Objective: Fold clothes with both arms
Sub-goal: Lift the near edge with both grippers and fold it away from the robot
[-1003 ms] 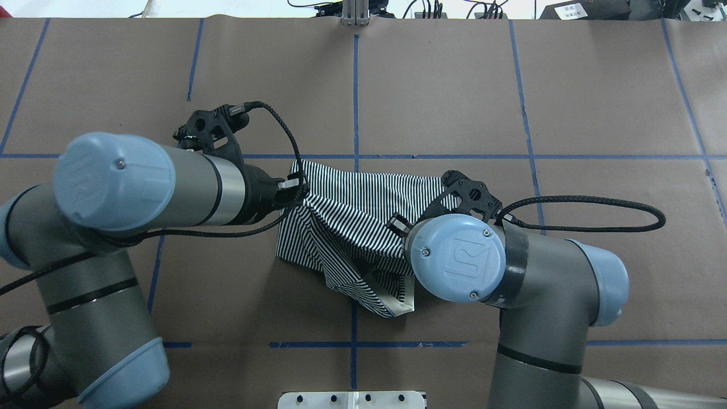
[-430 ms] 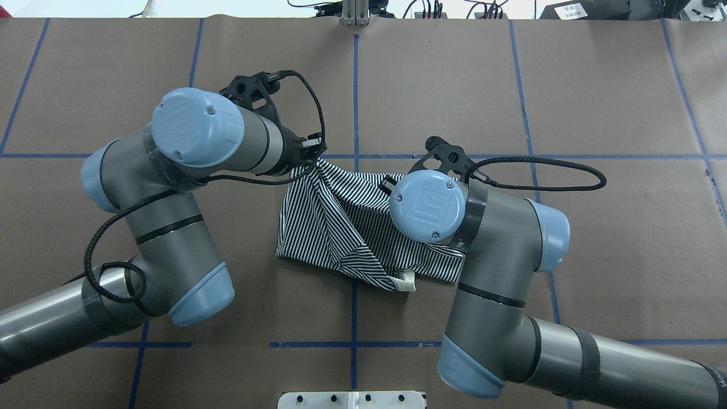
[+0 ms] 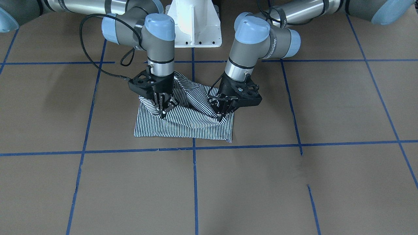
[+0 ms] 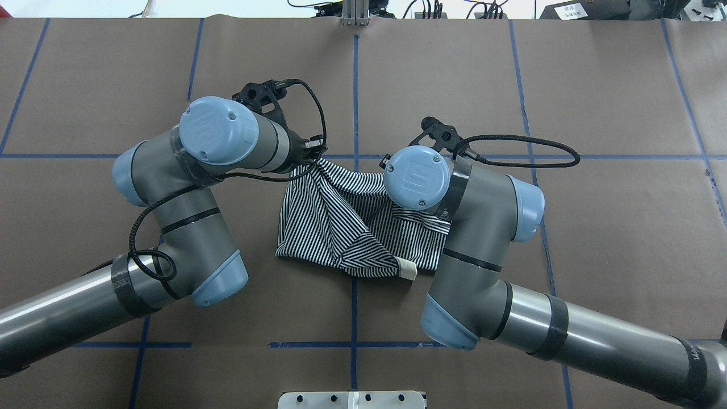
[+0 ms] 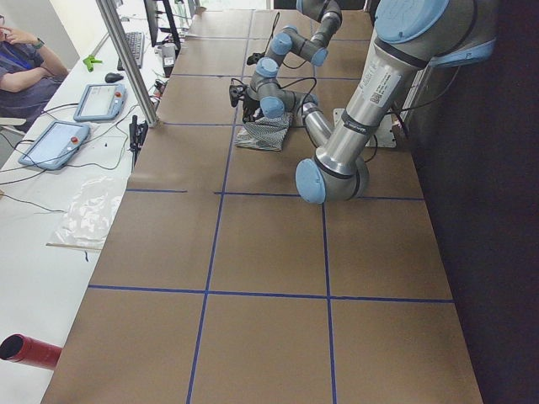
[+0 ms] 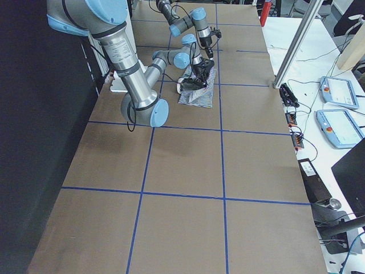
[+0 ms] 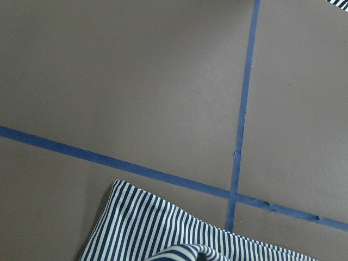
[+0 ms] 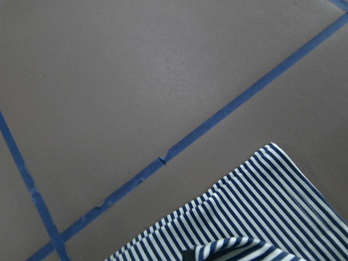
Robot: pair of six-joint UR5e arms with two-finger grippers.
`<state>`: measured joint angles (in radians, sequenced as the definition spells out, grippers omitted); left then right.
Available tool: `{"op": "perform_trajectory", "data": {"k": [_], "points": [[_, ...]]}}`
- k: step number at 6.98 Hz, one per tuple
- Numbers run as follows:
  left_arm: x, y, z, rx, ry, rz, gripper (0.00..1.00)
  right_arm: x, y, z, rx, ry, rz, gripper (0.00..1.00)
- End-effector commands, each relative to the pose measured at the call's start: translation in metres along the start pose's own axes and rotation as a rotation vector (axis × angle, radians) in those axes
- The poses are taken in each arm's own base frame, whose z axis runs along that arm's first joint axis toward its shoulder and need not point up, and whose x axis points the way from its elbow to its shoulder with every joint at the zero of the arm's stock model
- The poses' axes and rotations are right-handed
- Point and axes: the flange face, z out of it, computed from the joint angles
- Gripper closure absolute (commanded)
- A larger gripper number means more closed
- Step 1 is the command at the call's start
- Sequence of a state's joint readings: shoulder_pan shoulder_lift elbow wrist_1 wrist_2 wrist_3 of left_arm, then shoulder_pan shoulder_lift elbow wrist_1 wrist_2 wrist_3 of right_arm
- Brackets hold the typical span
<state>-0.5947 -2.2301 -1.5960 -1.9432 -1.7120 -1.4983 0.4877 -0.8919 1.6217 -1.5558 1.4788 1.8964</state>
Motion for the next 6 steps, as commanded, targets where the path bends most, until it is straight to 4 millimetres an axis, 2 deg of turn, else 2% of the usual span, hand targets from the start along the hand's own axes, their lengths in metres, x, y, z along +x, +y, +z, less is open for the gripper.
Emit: {"op": "perform_trajectory", "data": {"k": [1, 3, 4, 5, 6], "points": [[-0.008, 0.000, 0.019, -0.004, -0.030, -0.003, 1.00, -0.010, -0.013, 0.036, 0.019, 0.008, -0.001, 1.00], [-0.010, -0.001, 0.023, -0.003, -0.038, -0.004, 1.00, -0.011, -0.016, 0.042, 0.022, 0.007, -0.017, 1.00], [-0.011, -0.001, 0.022, -0.001, -0.026, 0.012, 0.51, -0.010, -0.016, 0.044, 0.020, 0.012, -0.107, 0.14], [-0.012, -0.003, 0.018, 0.000, -0.014, 0.155, 0.01, -0.014, -0.021, 0.040, 0.017, 0.006, -0.154, 0.00], [-0.015, -0.019, 0.007, 0.017, 0.009, 0.222, 0.00, -0.017, -0.045, 0.035, -0.023, 0.015, -0.184, 0.00]]}}
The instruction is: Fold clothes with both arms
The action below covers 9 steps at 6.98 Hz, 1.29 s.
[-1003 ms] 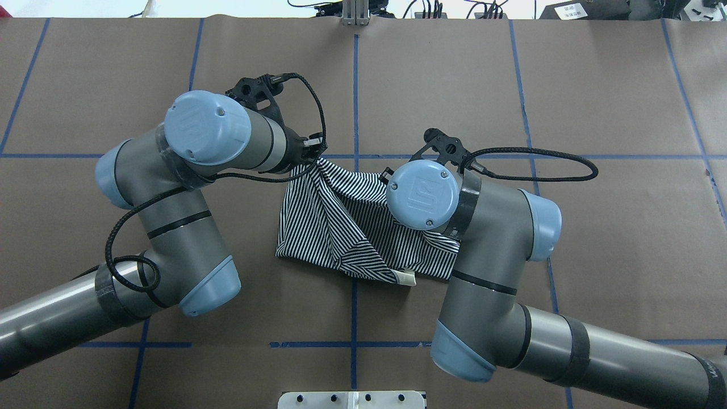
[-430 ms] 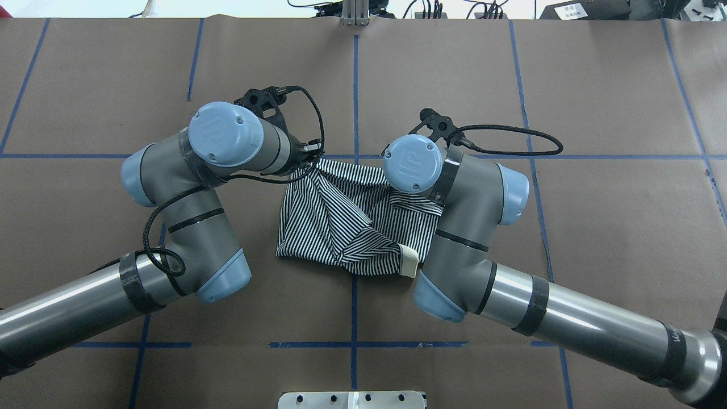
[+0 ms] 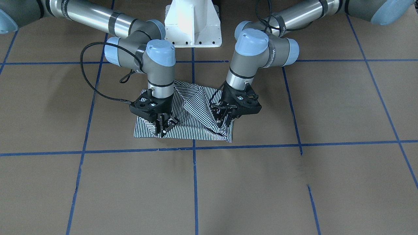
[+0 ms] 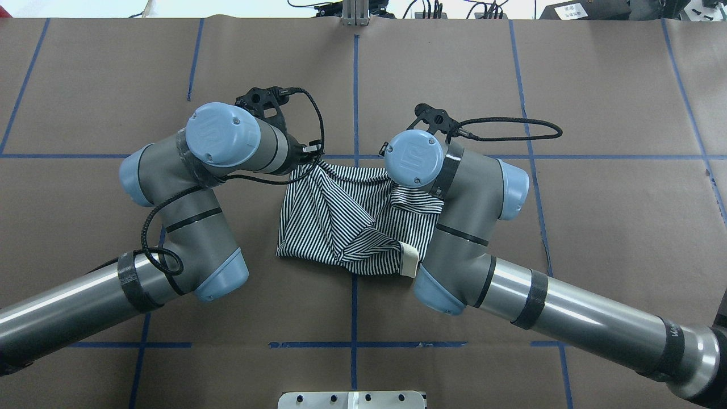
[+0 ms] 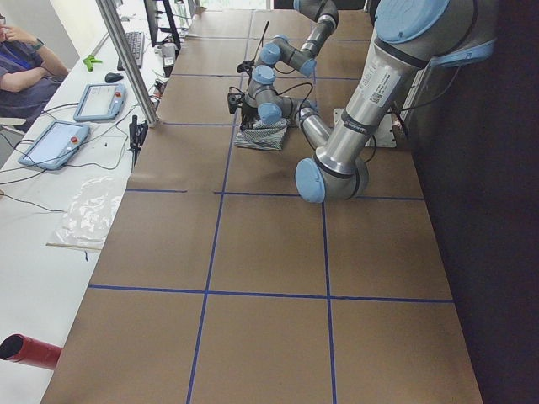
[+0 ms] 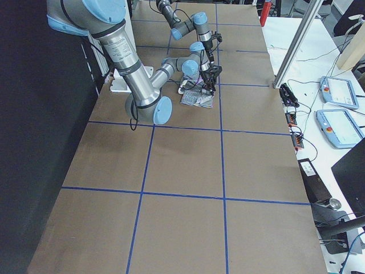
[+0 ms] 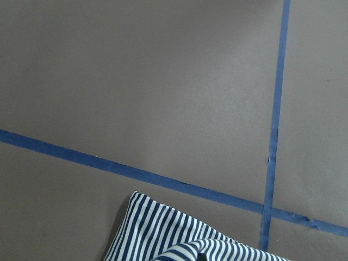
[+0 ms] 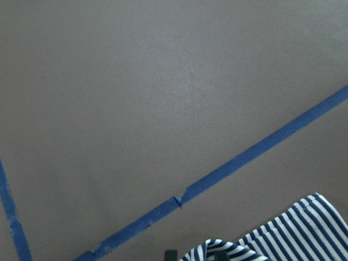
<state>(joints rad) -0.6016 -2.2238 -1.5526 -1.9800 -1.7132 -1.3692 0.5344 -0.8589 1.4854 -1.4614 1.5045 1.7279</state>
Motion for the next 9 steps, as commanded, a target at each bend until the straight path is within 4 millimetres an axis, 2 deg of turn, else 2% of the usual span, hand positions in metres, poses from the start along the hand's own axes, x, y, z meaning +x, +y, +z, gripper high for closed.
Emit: {"op": "perform_trajectory", "data": {"k": [1, 2, 3, 4, 5, 6, 7, 8, 9], "points": [[-0.016, -0.031, -0.017, -0.015, 0.028, 0.152, 0.00, 0.002, -0.045, -0.022, -0.104, -0.021, -0.137, 0.00], [-0.033, -0.036, -0.025, -0.041, 0.049, 0.182, 0.00, 0.009, -0.049, -0.043, -0.124, -0.054, -0.151, 0.00], [-0.037, -0.035, -0.027, -0.039, 0.057, 0.184, 0.00, 0.015, -0.039, -0.080, -0.134, -0.055, -0.162, 0.00], [-0.037, -0.035, -0.027, -0.038, 0.058, 0.184, 0.00, 0.028, 0.003, -0.114, -0.160, -0.068, -0.203, 0.00], [-0.037, -0.035, -0.027, -0.037, 0.058, 0.183, 0.00, 0.050, 0.046, -0.128, -0.152, -0.094, -0.255, 0.00], [-0.039, -0.035, -0.026, -0.038, 0.055, 0.176, 0.00, 0.067, 0.075, -0.137, -0.123, -0.100, -0.301, 0.00], [-0.038, -0.034, -0.028, -0.038, 0.058, 0.175, 0.00, 0.071, 0.093, -0.144, -0.142, -0.105, -0.325, 0.00], [-0.038, -0.035, -0.028, -0.037, 0.059, 0.175, 0.00, 0.077, 0.116, -0.143, -0.165, -0.100, -0.352, 0.06], [-0.039, -0.034, -0.028, -0.038, 0.058, 0.175, 0.00, 0.082, 0.126, -0.137, -0.175, -0.088, -0.367, 0.20]]}}
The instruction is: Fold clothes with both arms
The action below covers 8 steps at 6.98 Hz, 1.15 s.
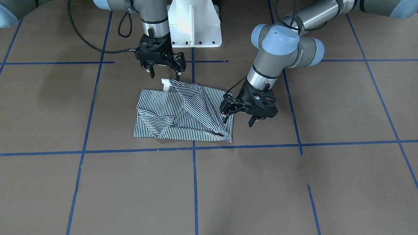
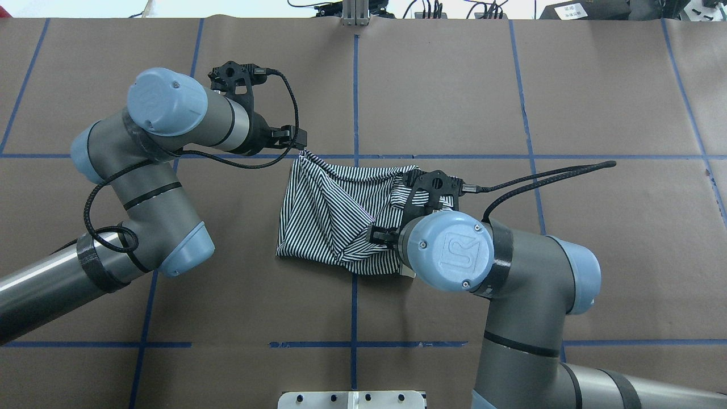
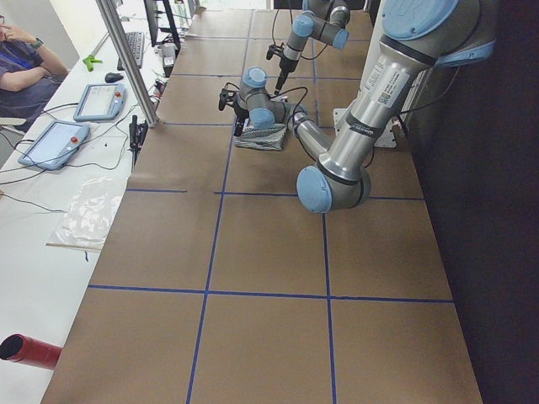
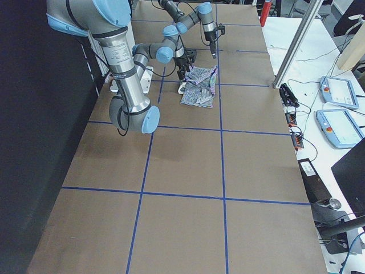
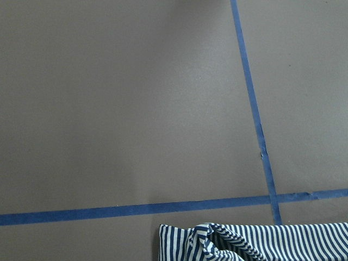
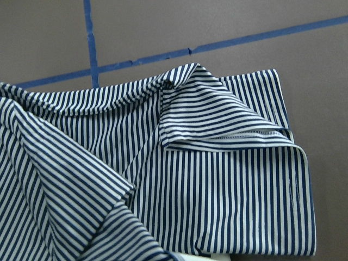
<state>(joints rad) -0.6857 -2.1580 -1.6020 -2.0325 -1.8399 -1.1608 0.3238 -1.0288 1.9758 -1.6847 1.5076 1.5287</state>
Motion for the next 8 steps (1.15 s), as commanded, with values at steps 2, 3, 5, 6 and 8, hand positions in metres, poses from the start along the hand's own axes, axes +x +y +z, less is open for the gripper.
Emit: {"op": "perform_trajectory", "data": {"k": [2, 3, 5, 6, 8], "points": [[0.004, 0.001, -0.009, 0.008, 0.016, 0.001, 0.00, 0.003, 0.015, 0.028, 0.004, 0.048, -0.122, 0.23], [0.004, 0.001, -0.009, 0.008, 0.016, 0.001, 0.00, 0.001, 0.014, 0.026, 0.005, 0.044, -0.124, 0.23], [-0.001, 0.004, -0.010, 0.006, 0.013, 0.001, 0.00, -0.001, 0.015, 0.034, 0.005, 0.059, -0.111, 0.23], [-0.001, 0.004, -0.011, 0.007, 0.015, 0.001, 0.00, -0.002, 0.016, 0.040, 0.005, 0.068, -0.092, 0.30], [-0.002, 0.004, -0.010, 0.006, 0.012, 0.000, 0.00, -0.004, 0.015, 0.046, 0.009, 0.040, -0.085, 0.37]]}}
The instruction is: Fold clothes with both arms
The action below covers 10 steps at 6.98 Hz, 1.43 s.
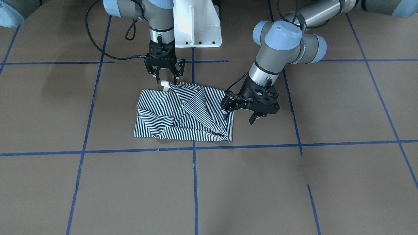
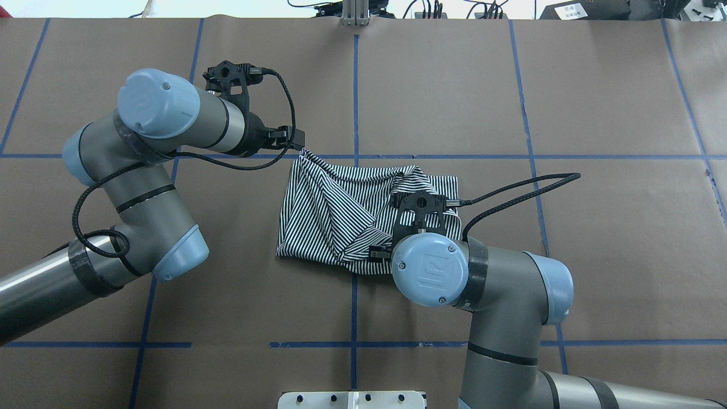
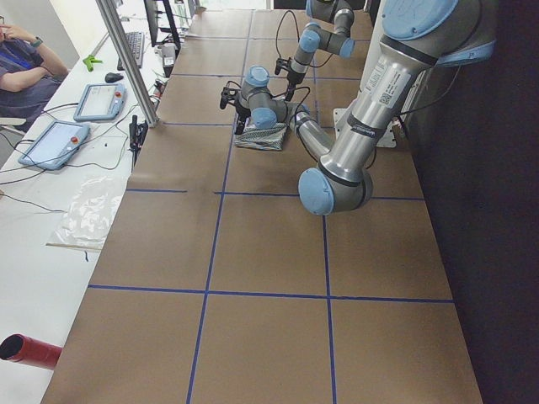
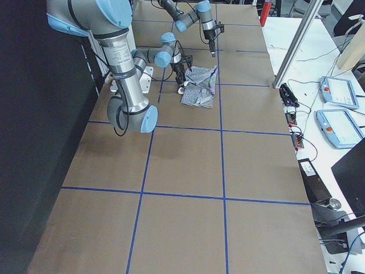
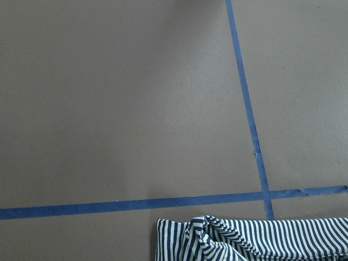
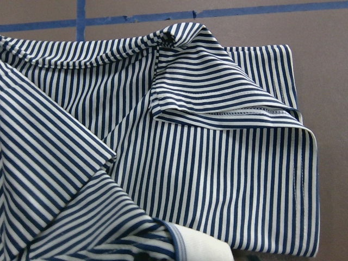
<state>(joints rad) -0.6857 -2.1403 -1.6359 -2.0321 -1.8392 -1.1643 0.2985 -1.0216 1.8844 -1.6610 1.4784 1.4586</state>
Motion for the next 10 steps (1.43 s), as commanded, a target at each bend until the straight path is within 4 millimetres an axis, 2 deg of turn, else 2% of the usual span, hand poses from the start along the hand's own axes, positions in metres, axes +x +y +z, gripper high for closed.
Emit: {"op": "perform_trajectory", "data": {"k": [1, 2, 4, 6, 7, 9, 10], "points": [[0.000, 0.000, 0.000, 0.000, -0.001, 0.000, 0.00, -0.007, -0.003, 0.017, 0.013, -0.063, 0.025, 0.55], [-0.003, 0.001, 0.001, -0.002, -0.005, -0.001, 0.00, -0.006, -0.011, 0.017, 0.023, -0.069, 0.050, 1.00], [0.001, 0.002, -0.008, 0.004, 0.010, 0.003, 0.00, 0.004, -0.037, 0.015, 0.049, -0.052, 0.078, 1.00], [-0.001, 0.003, -0.010, 0.004, 0.010, 0.002, 0.00, 0.022, -0.070, 0.018, 0.075, 0.004, 0.101, 1.00], [-0.001, 0.003, -0.010, 0.004, 0.010, 0.002, 0.00, 0.029, -0.072, 0.028, 0.077, 0.027, 0.101, 1.00], [-0.001, 0.003, -0.010, 0.004, 0.010, 0.002, 0.00, 0.033, -0.077, 0.062, 0.082, 0.086, 0.098, 1.00], [-0.001, 0.003, -0.009, 0.005, 0.008, 0.001, 0.00, 0.037, -0.081, 0.067, 0.084, 0.101, 0.079, 1.00]]}}
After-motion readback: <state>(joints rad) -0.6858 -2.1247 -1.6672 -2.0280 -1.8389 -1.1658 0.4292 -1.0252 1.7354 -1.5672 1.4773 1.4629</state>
